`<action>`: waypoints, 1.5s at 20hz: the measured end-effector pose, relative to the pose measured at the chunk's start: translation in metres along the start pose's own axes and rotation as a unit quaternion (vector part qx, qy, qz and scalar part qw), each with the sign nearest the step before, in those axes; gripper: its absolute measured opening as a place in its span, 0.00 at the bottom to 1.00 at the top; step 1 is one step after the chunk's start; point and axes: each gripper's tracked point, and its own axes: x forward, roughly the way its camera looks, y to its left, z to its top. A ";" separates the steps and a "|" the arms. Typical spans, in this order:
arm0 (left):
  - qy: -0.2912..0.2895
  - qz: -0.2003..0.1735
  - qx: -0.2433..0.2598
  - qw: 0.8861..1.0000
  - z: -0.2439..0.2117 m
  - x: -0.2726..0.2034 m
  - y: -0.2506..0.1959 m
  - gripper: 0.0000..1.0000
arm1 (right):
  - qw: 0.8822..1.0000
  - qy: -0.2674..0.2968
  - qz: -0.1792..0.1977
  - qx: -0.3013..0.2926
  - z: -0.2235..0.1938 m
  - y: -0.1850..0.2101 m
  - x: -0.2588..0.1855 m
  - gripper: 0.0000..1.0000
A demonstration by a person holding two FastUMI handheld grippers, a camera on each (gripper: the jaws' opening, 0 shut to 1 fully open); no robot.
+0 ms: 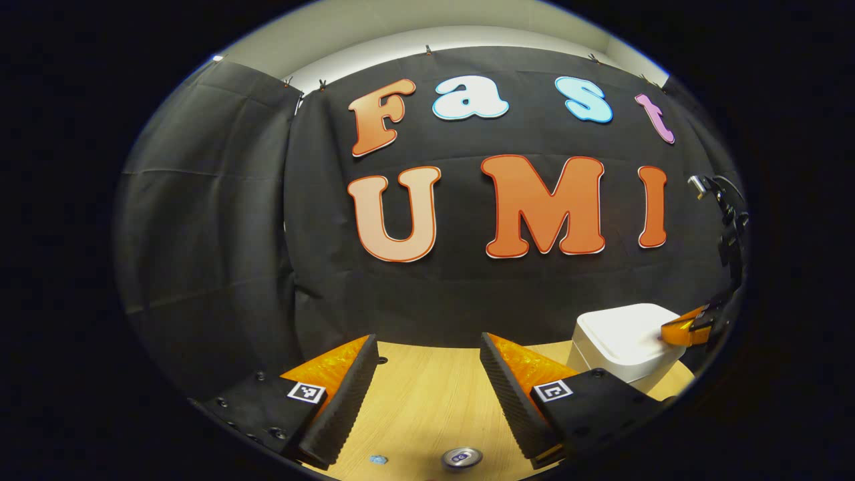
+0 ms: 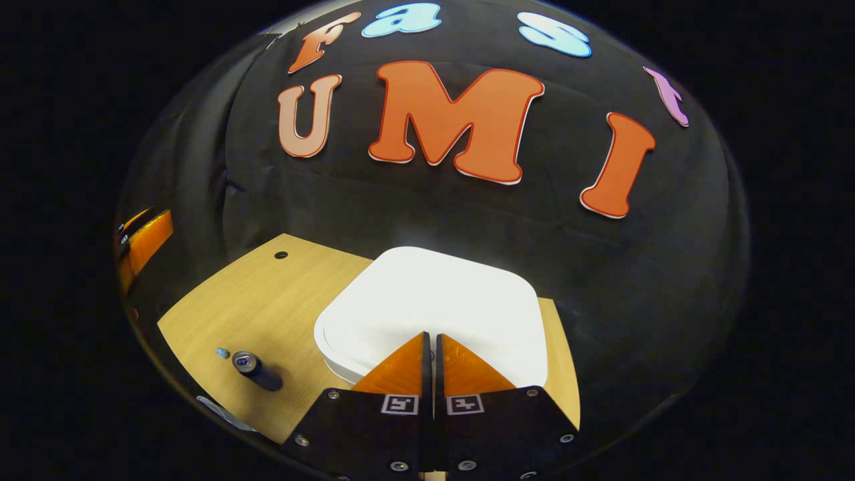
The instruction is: Press the lid of the desktop garbage bin to open it, pick up the crumpled paper on the desktop and throw it into the bin, then pick up the pop can on the desktop and drop it into the bin, and finally close the garbage bin lid.
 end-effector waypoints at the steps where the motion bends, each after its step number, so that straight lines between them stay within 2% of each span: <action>1: 0.004 0.002 0.004 1.000 -0.003 0.001 0.004 0.97 | 1.000 0.003 0.003 -0.002 -0.001 0.004 0.000 0.01; 3: 0.002 -0.013 0.003 1.000 -0.003 0.002 0.007 0.95 | 1.000 -0.009 -0.003 0.001 0.007 0.007 -0.002 0.01; 4: 0.005 -0.013 0.006 1.000 -0.007 0.002 0.013 1.00 | 1.000 -0.012 -0.011 0.004 0.010 0.008 -0.003 0.01; 8: 0.001 -0.025 0.007 1.000 -0.008 0.007 0.031 0.99 | 0.999 -0.025 -0.047 0.011 0.027 0.008 -0.010 0.01; 12: 0.008 -0.037 0.002 0.999 -0.019 0.015 0.046 0.99 | 0.993 -0.092 -0.075 -0.002 0.065 0.010 -0.029 0.07; 14: 0.012 -0.041 0.000 0.999 -0.024 0.020 0.053 0.99 | 0.989 -0.117 -0.093 -0.018 0.074 0.012 -0.033 0.16; 15: 0.013 -0.043 0.001 0.999 -0.026 0.022 0.056 0.99 | 0.988 -0.121 -0.097 -0.020 0.076 0.014 -0.031 0.35; 16: 0.014 -0.044 0.003 0.999 -0.028 0.024 0.059 0.99 | 0.987 -0.125 -0.100 -0.016 0.078 0.018 -0.031 0.44; 17: 0.014 -0.046 0.005 0.999 -0.029 0.027 0.063 1.00 | 0.986 -0.131 -0.101 -0.011 0.080 0.022 -0.032 0.58; 18: 0.014 -0.048 0.006 0.999 -0.032 0.028 0.065 1.00 | 0.986 -0.136 -0.098 -0.007 0.084 0.027 -0.034 0.59; 19: 0.015 -0.051 0.007 0.999 -0.033 0.029 0.068 0.99 | 0.985 -0.142 -0.095 -0.007 0.087 0.033 -0.037 0.71; 21: 0.019 -0.055 0.008 0.998 -0.040 0.030 0.072 0.99 | 0.982 -0.164 -0.095 -0.012 0.096 0.039 -0.044 0.81; 24: 0.017 -0.067 0.004 0.998 -0.052 0.032 0.076 0.99 | 0.980 -0.189 -0.061 -0.019 0.102 0.065 -0.046 0.87; 27: 0.023 -0.071 0.006 0.997 -0.078 0.037 0.082 0.99 | 0.984 -0.174 -0.025 -0.011 0.087 0.091 -0.036 0.94; 30: 0.044 -0.073 0.016 0.996 -0.105 0.037 0.089 0.99 | 0.985 -0.170 0.003 -0.011 0.079 0.115 -0.034 0.94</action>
